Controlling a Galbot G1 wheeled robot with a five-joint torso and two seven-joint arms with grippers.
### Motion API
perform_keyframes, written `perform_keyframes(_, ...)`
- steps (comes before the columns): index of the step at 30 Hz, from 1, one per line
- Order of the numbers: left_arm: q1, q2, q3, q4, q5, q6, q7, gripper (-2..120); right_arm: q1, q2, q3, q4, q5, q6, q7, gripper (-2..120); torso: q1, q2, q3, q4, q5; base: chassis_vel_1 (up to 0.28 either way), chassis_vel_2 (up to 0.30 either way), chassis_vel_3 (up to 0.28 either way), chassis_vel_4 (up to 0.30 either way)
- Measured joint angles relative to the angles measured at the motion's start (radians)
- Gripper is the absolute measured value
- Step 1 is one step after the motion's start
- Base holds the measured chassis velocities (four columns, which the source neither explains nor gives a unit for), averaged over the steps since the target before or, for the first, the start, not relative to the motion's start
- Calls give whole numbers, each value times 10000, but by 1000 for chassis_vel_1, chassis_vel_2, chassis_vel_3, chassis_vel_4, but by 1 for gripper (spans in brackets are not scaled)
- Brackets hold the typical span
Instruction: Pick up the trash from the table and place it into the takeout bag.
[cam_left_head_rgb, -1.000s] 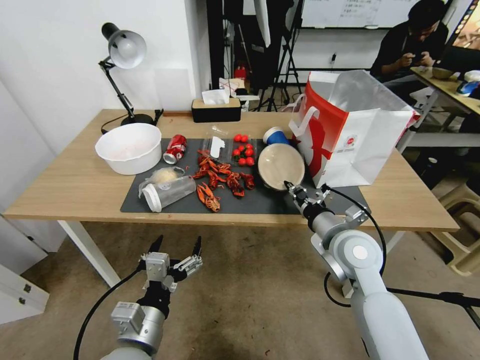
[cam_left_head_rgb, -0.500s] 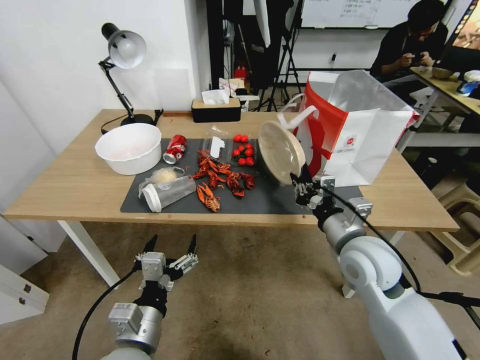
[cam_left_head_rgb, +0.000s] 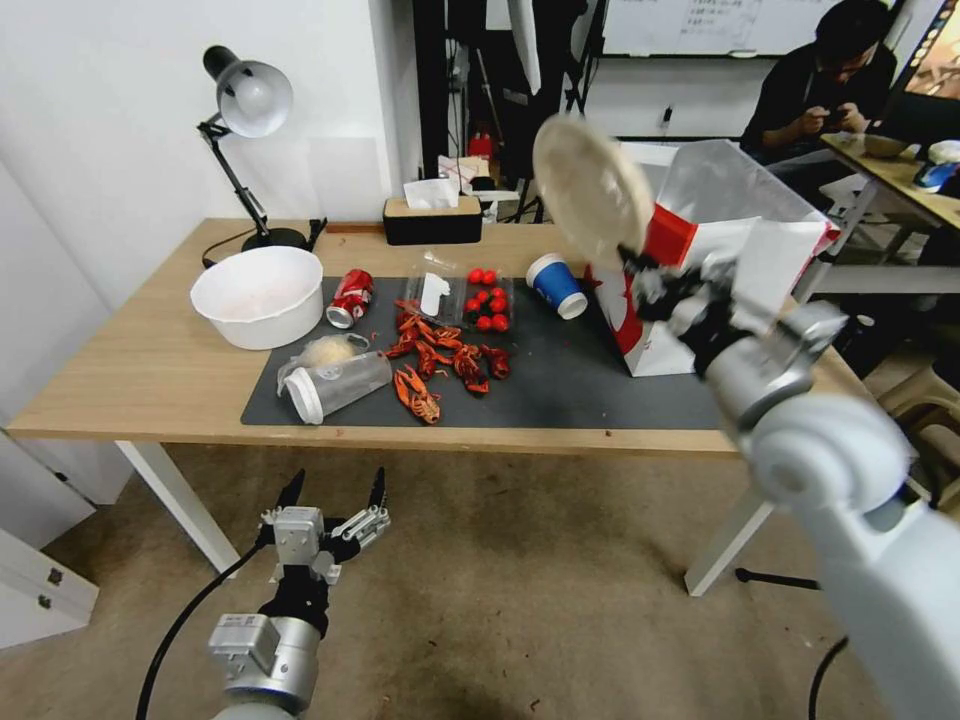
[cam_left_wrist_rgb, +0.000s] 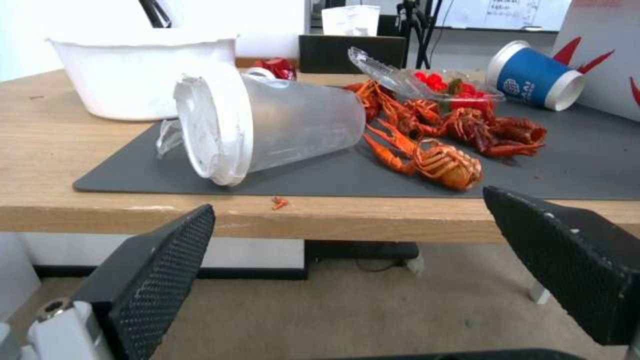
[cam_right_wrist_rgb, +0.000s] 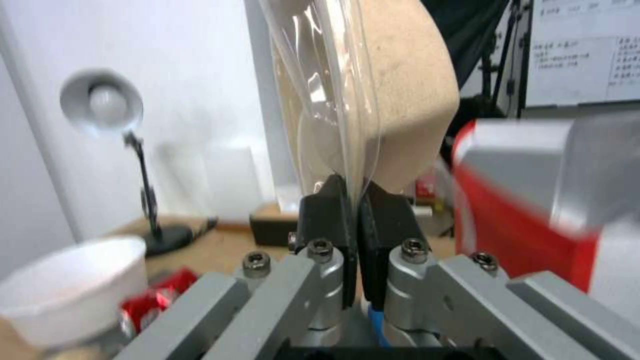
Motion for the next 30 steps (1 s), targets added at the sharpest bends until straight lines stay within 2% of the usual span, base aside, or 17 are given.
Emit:
perform_keyframes(4,0,-21,28,-16,25,0,-9,100,502,-226,71,-214,295,83,239,0,0,0,0,0,4,0,0,0,0)
perform_keyframes(6,-15,-23,39,-15,35,0,-12,100,1228,-530,111,-611,591,93,802,0,0,0,1,0,2,0,0,0,0)
perform_keyframes(11,-38,-28,78,7,42,0,-11,100,1903,-863,107,-1415,452,-589,1918,0,0,-2,1,0,2,0,0,0,0)
perform_keyframes(16,-57,-18,89,44,43,3,-9,100,1952,-987,109,-1924,447,-1275,2279,0,0,-2,0,-1,3,0,0,0,0)
perform_keyframes(21,-79,2,92,68,29,12,-3,100,1912,-954,69,-2095,469,-1536,2347,0,1,-2,1,-1,3,0,0,0,0)
perform_keyframes(24,-110,14,105,127,-2,7,-59,100,1938,-914,27,-2217,598,-1603,2388,15,0,-2,0,0,1,0,0,0,0)
perform_keyframes(25,-110,14,105,127,-2,7,-59,100,1938,-914,27,-2217,598,-1603,2388,15,0,-2,0,0,1,0,0,0,0)
perform_keyframes(28,-132,31,103,164,8,29,-253,100,1977,-929,-7,-2320,552,-1636,2361,30,0,-2,0,0,1,0,0,0,0)
perform_keyframes(29,-132,31,103,164,8,29,-253,100,1977,-929,-7,-2320,552,-1636,2361,30,0,-2,0,0,1,0,0,0,0)
perform_keyframes(30,-134,51,96,172,8,38,-261,100,1979,-935,-19,-2347,500,-1615,2331,34,1,-2,0,0,0,0,0,0,0)
